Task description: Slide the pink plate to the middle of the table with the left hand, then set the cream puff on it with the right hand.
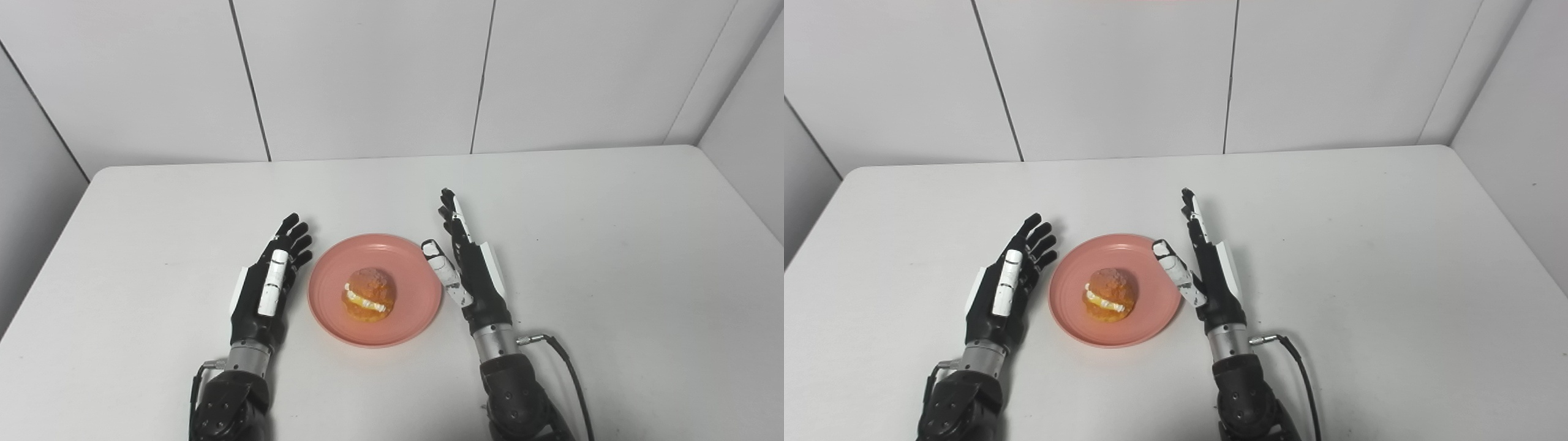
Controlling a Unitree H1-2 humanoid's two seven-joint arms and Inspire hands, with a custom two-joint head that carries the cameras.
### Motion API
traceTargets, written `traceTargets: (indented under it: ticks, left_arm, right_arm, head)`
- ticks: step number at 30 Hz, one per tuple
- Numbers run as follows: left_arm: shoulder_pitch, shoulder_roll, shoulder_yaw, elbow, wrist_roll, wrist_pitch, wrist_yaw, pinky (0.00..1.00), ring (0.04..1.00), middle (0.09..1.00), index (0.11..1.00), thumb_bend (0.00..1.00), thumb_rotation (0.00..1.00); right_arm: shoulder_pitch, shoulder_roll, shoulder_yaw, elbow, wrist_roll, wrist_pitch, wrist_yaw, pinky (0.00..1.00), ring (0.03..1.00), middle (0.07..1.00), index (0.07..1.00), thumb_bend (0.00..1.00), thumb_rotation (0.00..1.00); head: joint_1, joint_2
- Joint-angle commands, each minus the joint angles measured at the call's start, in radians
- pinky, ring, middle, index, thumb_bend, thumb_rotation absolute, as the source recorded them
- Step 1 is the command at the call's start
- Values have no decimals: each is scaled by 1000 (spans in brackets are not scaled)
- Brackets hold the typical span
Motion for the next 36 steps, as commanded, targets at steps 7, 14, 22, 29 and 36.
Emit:
traceTargets:
  ticks: [7,14,22,29,36]
  left_arm:
    - [29,33,-48,-20,27,18,-40,996,991,987,974,654,991]
    - [26,11,-40,-8,52,-16,6,996,990,991,959,621,962]
    - [15,19,-53,24,90,-50,1,1000,1000,1000,1000,653,1000]
    - [3,6,-38,57,85,-54,17,1000,1000,1000,1000,643,985]
    - [-5,11,-42,54,154,-40,60,1000,1000,1000,1000,650,1000]
  right_arm:
    - [33,23,-47,-107,71,114,30,1000,1000,1000,1000,644,921]
    - [65,31,-62,-152,120,161,46,1000,1000,1000,1000,611,893]
    - [82,31,-72,-164,151,196,63,1000,1000,1000,1000,599,904]
    - [85,22,-66,-143,186,201,105,1000,1000,1000,1000,566,879]
    - [76,1,-60,-127,167,196,110,1000,1000,1000,999,597,902]
  head:
    - [8,2]
    - [12,2]
    - [26,2]
    - [77,-4]
    - [100,-10]
